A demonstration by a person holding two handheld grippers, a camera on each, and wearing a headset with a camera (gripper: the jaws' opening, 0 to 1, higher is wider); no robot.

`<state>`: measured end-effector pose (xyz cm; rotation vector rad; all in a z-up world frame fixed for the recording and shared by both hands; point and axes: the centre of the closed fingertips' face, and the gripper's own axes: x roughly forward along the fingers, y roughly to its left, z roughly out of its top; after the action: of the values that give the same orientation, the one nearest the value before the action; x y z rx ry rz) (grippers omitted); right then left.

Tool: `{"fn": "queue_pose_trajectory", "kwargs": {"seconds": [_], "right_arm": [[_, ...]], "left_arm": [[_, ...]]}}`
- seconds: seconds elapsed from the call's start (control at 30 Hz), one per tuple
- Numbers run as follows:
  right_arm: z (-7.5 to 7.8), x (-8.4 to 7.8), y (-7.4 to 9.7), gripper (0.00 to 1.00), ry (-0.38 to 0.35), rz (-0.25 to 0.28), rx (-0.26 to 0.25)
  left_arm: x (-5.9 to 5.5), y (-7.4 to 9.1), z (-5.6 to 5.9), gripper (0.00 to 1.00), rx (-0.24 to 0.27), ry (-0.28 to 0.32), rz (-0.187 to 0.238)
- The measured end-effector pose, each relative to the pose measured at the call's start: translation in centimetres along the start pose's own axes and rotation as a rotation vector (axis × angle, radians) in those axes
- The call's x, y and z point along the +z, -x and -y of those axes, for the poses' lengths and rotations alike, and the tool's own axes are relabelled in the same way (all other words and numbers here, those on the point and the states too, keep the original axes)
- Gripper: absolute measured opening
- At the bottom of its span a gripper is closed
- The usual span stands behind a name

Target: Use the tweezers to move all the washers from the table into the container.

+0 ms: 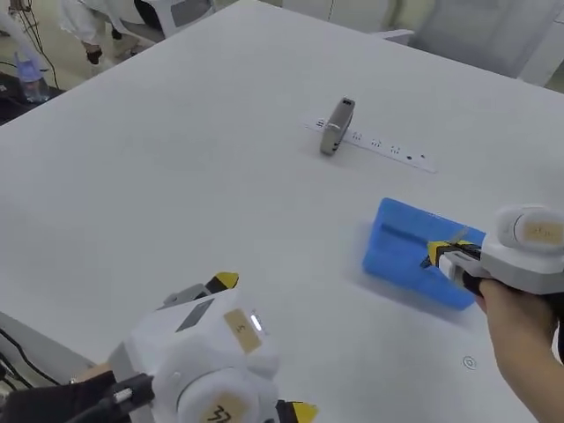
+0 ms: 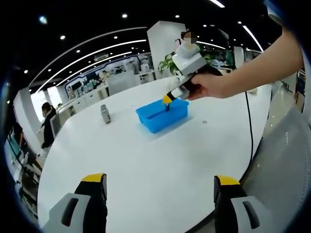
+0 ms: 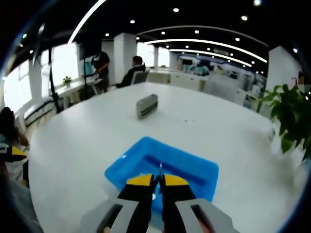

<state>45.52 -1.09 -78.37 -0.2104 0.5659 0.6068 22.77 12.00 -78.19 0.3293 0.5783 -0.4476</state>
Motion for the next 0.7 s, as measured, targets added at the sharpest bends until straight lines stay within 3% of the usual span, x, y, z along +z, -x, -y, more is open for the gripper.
{"fn": "queue_pose_trajectory", "kwargs": {"seconds": [0.37, 0.5, 0.7], "right_arm": [[0.9, 2.4, 5.7, 0.03, -0.052, 0.119, -0.045], [0.8, 1.9, 7.5, 0.03, -0.047, 0.133, -0.061], [1.5, -0.2, 10.3, 0.03, -0.089, 0.137, -0.110]], "left_arm": [[0.2, 0.0, 0.2, 0.93, -0.009, -0.010, 0.011], [0.3, 0.1, 0.3, 0.93, -0.013, -0.016, 0.015], [0.4, 0.1, 0.4, 0.93, -0.014, -0.022, 0.021]]}}
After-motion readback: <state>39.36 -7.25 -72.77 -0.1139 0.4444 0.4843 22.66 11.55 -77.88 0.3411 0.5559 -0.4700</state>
